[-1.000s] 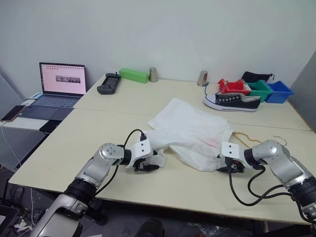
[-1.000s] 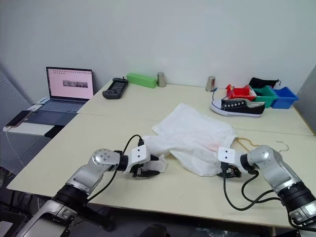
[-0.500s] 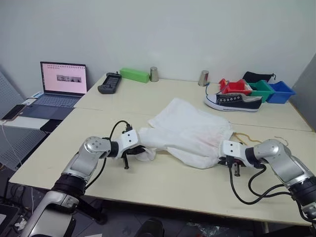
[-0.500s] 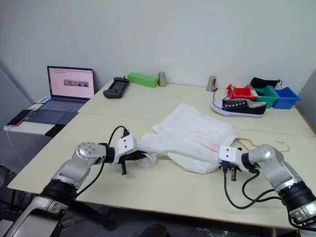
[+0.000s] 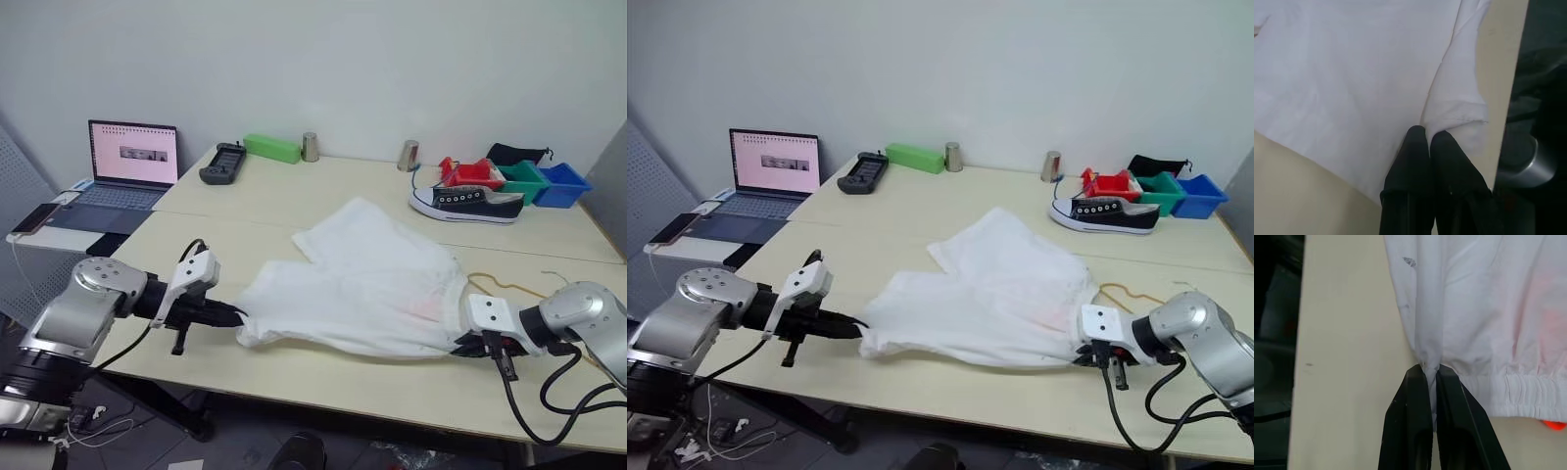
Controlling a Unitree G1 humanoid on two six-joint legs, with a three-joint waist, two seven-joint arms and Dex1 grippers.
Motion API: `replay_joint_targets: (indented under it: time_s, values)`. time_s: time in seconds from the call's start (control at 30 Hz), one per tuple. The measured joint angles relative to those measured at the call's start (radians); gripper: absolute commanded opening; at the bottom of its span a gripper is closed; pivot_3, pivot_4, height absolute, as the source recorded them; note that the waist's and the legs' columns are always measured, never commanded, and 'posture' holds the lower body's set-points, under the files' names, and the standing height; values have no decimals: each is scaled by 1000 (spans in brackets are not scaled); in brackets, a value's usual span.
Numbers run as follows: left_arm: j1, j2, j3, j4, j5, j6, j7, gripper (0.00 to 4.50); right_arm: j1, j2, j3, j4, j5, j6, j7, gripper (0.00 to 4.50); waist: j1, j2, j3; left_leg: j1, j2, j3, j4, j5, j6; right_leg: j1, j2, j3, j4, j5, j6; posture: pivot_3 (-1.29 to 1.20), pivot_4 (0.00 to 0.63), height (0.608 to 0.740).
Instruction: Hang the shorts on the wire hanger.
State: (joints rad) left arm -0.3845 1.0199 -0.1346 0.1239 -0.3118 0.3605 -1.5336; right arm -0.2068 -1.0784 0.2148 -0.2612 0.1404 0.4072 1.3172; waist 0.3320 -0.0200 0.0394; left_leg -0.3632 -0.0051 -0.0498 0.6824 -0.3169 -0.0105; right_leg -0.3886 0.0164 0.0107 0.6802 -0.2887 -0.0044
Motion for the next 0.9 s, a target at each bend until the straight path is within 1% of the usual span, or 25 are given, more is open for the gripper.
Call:
replay_joint_targets:
  time_s: [0.07, 0.1, 0.13, 0.17, 0.2, 0.23, 0.27, 0.3, 0.33, 0.37, 0.4, 0.43, 0.5, 0.57, 0.63, 0.7, 0.73, 0.77, 0.8, 0.83, 0.87, 0.9]
  values:
    - [-60, -20, -37, 79, 43, -83, -12, 25, -36, 11, 2, 28, 4, -8, 4, 0, 0, 1, 1, 0, -1, 0, 0, 0, 0, 0, 1, -1, 0, 0, 0, 395, 0, 740]
    - [-112, -61, -47, 149, 86, -138, 27, 25, -83, 42, 4, 61, 3, -6, -4, 0, 1, 1, 0, 1, -1, 0, 0, 0, 0, 0, 1, -1, 0, 2, -2, 394, 0, 740]
    - [-166, -108, -53, 227, 123, -184, 84, 25, -128, 78, 4, 107, -3, 0, -23, 0, 4, 1, 0, 1, -1, 0, 0, 0, 0, 1, 2, 0, 0, 3, -4, 395, 0, 740]
    - [-267, -200, -54, 373, 184, -248, 216, 25, -223, 167, 6, 208, -22, 4, -86, 0, 7, -1, 0, 0, -1, 0, 2, 0, 0, 1, 2, -1, 1, 4, -4, 396, 0, 740]
    - [-325, -248, -55, 443, 211, -278, 288, 25, -277, 215, 7, 261, -37, 5, -123, 0, 10, -2, 1, 0, 0, 0, 2, 0, -1, 0, 2, 0, 1, 6, -5, 396, 0, 740]
    - [-451, -340, -56, 606, 268, -342, 464, 25, -401, 310, 15, 403, -80, -20, -224, 0, 10, -6, 3, -2, 0, 0, 3, 1, -1, -2, 2, 0, 2, 9, -6, 393, 0, 740]
    - [-539, -390, -55, 695, 300, -375, 585, 25, -492, 366, 16, 498, -116, -41, -307, 0, 10, -9, 5, -5, 1, 0, 4, 2, -3, -6, 2, 1, 3, 12, -7, 390, 0, 740]
    - [-663, -427, -50, 819, 337, -440, 763, 25, -635, 434, 18, 656, -170, -101, -466, 0, 8, -14, 5, -12, 2, 3, 4, 5, -8, -17, 1, 2, 6, 12, -7, 390, 0, 740]
    - [-723, -437, -37, 866, 354, -462, 842, 25, -702, 457, 12, 726, -202, -126, -546, 0, 5, -16, 5, -21, 1, 4, 7, 7, -14, -27, -1, 3, 9, 13, -7, 389, 0, 740]
    - [-792, -438, -17, 914, 362, -501, 930, 25, -778, 474, 3, 808, -231, -178, -657, 0, 4, -17, 3, -31, 1, 4, 11, 8, -19, -38, -3, 3, 17, 12, -7, 390, 0, 740]
    - [-895, -438, 28, 997, 364, -574, 1044, 25, -893, 501, -8, 951, -288, -282, -866, 0, 3, -19, 4, -42, 2, 7, 14, 6, -25, -54, -5, 2, 24, 12, -7, 390, 0, 740]
    - [-942, -445, 48, 1009, 360, -618, 1088, 25, -942, 513, -14, 982, -312, -334, -956, 0, 2, -20, 3, -47, 1, 9, 14, 7, -25, -58, -8, 1, 24, 12, -7, 389, 0, 740]
    - [-1021, -448, 99, 1037, 348, -706, 1134, 25, -1012, 517, -29, 1032, -361, -456, -1125, 0, -1, -20, 2, -48, -2, 12, 12, 6, -26, -60, -14, -1, 23, 12, -7, 395, 0, 740]
    - [-1058, -429, 108, 1061, 351, -771, 1152, 25, -1019, 509, -34, 1035, -403, -561, -1226, 0, -6, -20, 2, -48, -5, 15, 9, 6, -24, -57, -16, -3, 15, 13, -6, 397, 0, 740]
    - [-1060, -421, 114, 1080, 355, -788, 1146, 25, -981, 505, -34, 1009, -435, -621, -1271, 0, -10, -20, 2, -48, -6, 18, 11, 5, -22, -53, -15, -4, 10, 14, -3, 400, 0, 740]
    - [-1057, -416, 116, 1097, 354, -777, 1102, 25, -937, 505, -32, 988, -443, -644, -1276, 0, -11, -20, 2, -48, -9, 21, 13, 6, -21, -49, -8, -5, 3, 17, 2, 419, 0, 740]
    - [-1018, -405, 121, 1087, 342, -739, 962, 25, -845, 493, -30, 910, -433, -631, -1216, 0, -12, -19, 0, -44, -8, 21, 13, 7, -19, -43, -6, -6, 0, 18, 2, 426, 0, 740]
    - [-973, -390, 120, 1080, 335, -725, 882, 25, -775, 482, -21, 856, -428, -622, -1166, 0, -14, -14, -3, -34, -7, 21, 12, 7, -18, -31, -5, -6, -1, 17, 3, 426, 0, 740]
    - [-895, -363, 110, 1061, 327, -702, 759, 25, -665, 459, 4, 773, -404, -579, -1064, 0, -18, -9, -8, -20, -7, 21, 9, 6, -16, -18, -5, -5, -3, 16, 3, 429, 0, 740]
    - [-773, -331, 82, 1013, 323, -673, 598, 25, -500, 411, 52, 631, -353, -487, -882, 0, -22, -3, -10, -11, -7, 21, 8, 0, -6, -9, -4, -5, -4, 14, 3, 431, 0, 740]
    - [-663, -315, 53, 990, 324, -647, 484, 25, -356, 376, 126, 542, -314, -425, -734, 0, -26, 0, -8, -7, -5, 19, 10, -2, -2, -6, -4, -5, -1, 12, 2, 432, 0, 740]
    - [-616, -315, 40, 973, 324, -632, 438, 25, -299, 366, 157, 498, -299, -387, -670, 0, -31, 2, -3, -8, -3, 18, 14, -2, -2, -6, -2, -5, 1, 11, 1, 428, 0, 740]
